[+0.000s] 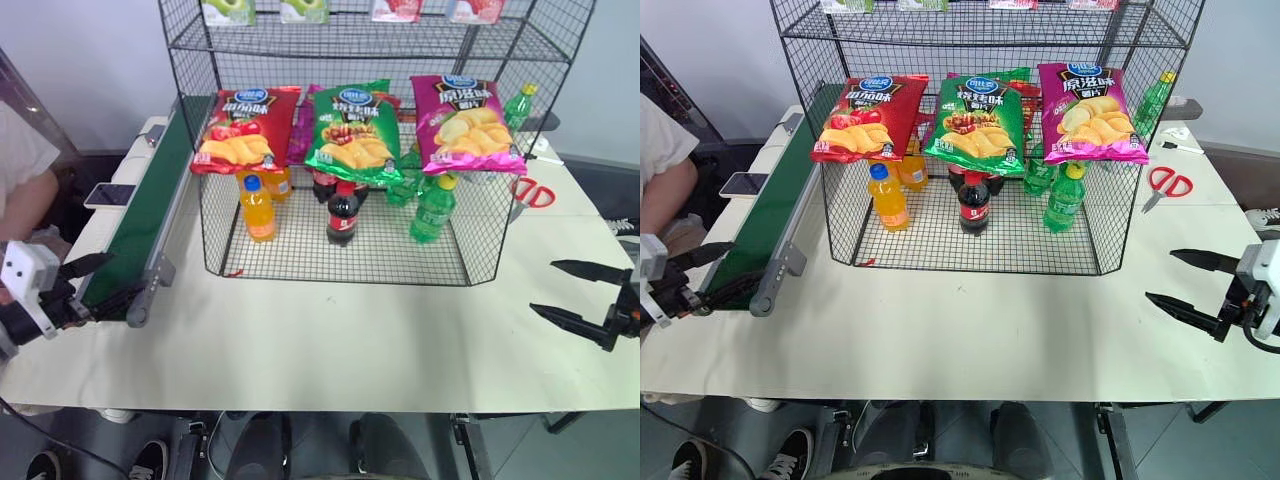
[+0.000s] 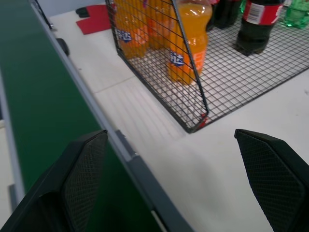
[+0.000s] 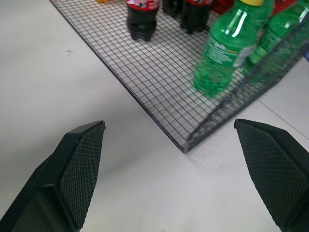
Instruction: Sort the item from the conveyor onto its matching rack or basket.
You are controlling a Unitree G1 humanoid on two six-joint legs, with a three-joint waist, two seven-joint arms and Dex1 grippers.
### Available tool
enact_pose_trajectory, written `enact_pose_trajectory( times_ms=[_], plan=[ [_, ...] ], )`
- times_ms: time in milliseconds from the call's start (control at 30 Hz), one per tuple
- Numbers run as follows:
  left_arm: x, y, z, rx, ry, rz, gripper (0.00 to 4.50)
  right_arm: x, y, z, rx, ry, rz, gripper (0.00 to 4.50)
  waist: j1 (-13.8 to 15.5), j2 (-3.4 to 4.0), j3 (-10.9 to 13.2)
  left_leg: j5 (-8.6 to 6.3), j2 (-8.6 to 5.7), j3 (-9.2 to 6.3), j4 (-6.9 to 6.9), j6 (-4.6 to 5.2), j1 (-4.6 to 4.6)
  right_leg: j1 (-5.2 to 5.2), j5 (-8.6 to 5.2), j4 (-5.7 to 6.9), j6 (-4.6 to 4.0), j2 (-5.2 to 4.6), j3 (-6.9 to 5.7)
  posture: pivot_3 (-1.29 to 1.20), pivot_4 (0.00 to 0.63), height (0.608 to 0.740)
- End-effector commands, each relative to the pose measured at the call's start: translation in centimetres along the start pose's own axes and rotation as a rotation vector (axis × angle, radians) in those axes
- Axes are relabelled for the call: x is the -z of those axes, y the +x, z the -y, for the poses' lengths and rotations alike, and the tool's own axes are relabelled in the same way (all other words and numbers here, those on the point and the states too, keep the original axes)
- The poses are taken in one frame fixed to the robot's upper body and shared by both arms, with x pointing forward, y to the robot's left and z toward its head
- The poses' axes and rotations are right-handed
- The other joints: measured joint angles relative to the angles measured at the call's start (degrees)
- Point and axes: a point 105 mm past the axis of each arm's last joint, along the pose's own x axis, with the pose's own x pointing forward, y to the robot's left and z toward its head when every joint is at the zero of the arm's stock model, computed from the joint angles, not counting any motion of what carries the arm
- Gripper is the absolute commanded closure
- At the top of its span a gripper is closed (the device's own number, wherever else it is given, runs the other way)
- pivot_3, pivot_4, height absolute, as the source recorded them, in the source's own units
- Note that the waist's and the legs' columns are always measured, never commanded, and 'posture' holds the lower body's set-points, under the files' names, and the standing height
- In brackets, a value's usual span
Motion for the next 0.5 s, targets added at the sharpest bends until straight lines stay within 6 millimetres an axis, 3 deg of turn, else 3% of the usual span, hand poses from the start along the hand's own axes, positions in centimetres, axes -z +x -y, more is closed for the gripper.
enact_pose_trajectory(
  times_ms=[33,200,500],
  plan=[
    [-1.7,-0.2,-0.6,-0.007,0.065,0.022,0.02,-1.5,-0.4,0.8,0.031,-0.069,0.011,0.00,0.00,0.00,0.00,0.00,0.01,0.00,0.00,0.00,0.00,0.00,0.00,0.00,0.00,0.00,0.00,0.00,0.150,0.739],
    [-1.8,0.1,-0.7,-0.024,0.081,0.008,0.02,-2.0,0.5,0.5,0.025,-0.081,0.017,0.00,-0.03,0.01,-0.01,0.00,0.01,0.01,-0.02,0.00,0.01,-0.01,0.00,0.00,0.00,-0.03,0.03,0.00,0.150,0.739],
    [-4.3,0.2,-1.0,0.011,0.163,0.131,0.02,-2.2,1.7,-0.2,0.018,-0.088,0.023,0.00,0.06,0.01,0.00,0.00,0.01,0.02,-0.03,-0.01,0.00,-0.01,0.00,-0.02,-0.01,-0.06,0.03,0.00,0.150,0.739]
  ],
)
